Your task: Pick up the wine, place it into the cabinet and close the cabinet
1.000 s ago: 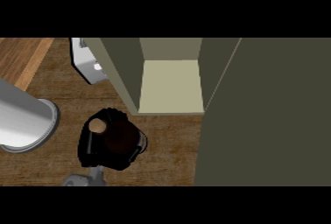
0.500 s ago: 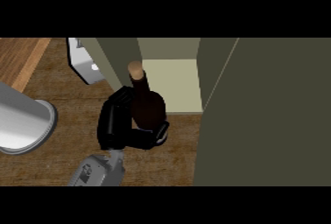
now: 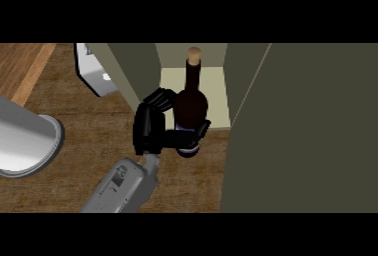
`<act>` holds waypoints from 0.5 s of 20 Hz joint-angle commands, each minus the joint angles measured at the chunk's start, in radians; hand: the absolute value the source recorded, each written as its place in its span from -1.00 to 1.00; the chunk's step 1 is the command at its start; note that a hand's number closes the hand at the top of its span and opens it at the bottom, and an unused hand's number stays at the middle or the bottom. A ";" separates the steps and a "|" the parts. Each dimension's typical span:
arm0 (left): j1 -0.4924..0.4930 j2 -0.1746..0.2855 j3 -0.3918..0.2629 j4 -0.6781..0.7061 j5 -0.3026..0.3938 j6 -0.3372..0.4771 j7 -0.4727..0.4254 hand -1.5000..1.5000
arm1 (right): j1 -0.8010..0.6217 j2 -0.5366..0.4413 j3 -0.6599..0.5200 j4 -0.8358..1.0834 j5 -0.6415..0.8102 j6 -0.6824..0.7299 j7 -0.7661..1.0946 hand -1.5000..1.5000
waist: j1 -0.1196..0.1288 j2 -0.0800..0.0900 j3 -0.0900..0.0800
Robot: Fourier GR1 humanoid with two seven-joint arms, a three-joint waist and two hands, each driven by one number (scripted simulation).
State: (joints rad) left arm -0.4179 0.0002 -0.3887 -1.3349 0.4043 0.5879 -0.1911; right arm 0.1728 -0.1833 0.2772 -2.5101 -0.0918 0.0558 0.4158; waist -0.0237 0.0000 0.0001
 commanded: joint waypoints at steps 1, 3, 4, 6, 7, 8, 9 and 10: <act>-0.057 0.000 0.058 0.166 0.023 -0.054 -0.069 1.00 | 0.028 -0.023 -0.058 -0.151 -0.151 0.027 0.062 -1.00 | 0.001 0.003 0.000; -0.057 0.000 -0.018 0.149 0.043 0.032 -0.059 1.00 | 0.076 -0.007 -0.011 -0.221 -0.125 0.004 0.105 -1.00 | -0.005 0.000 0.000; -0.097 0.000 -0.017 0.199 0.089 0.031 -0.088 1.00 | 0.065 -0.026 -0.045 -0.224 -0.150 0.026 0.092 -1.00 | -0.016 0.002 -0.001; -0.101 0.000 -0.014 0.249 0.111 0.004 -0.110 1.00 | 0.064 -0.004 -0.004 -0.210 -0.102 0.019 0.077 -1.00 | -0.010 0.002 -0.001; -0.095 0.000 -0.029 0.264 0.142 0.038 -0.158 1.00 | 0.088 -0.009 -0.029 -0.221 -0.140 0.028 0.065 -1.00 | -0.021 0.002 -0.001; -0.079 0.000 -0.064 0.290 0.175 0.034 -0.195 1.00 | 0.056 0.012 0.002 -0.157 -0.115 0.024 0.053 -1.00 | -0.012 0.003 -0.001; -0.085 0.000 -0.055 0.278 0.149 0.034 -0.167 1.00 | 0.075 -0.002 -0.025 -0.212 -0.129 0.020 0.087 -1.00 | -0.005 0.001 -0.001; -0.115 0.000 -0.060 0.369 0.190 0.005 -0.238 1.00 | 0.118 -0.002 0.003 -0.162 -0.112 0.063 -0.002 -1.00 | -0.022 0.004 0.000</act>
State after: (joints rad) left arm -0.5036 0.0001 -0.4256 -1.0820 0.5306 0.6078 -0.3373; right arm 0.2035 -0.1727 0.2780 -2.5121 -0.1030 0.0898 0.3968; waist -0.0357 0.0021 -0.0004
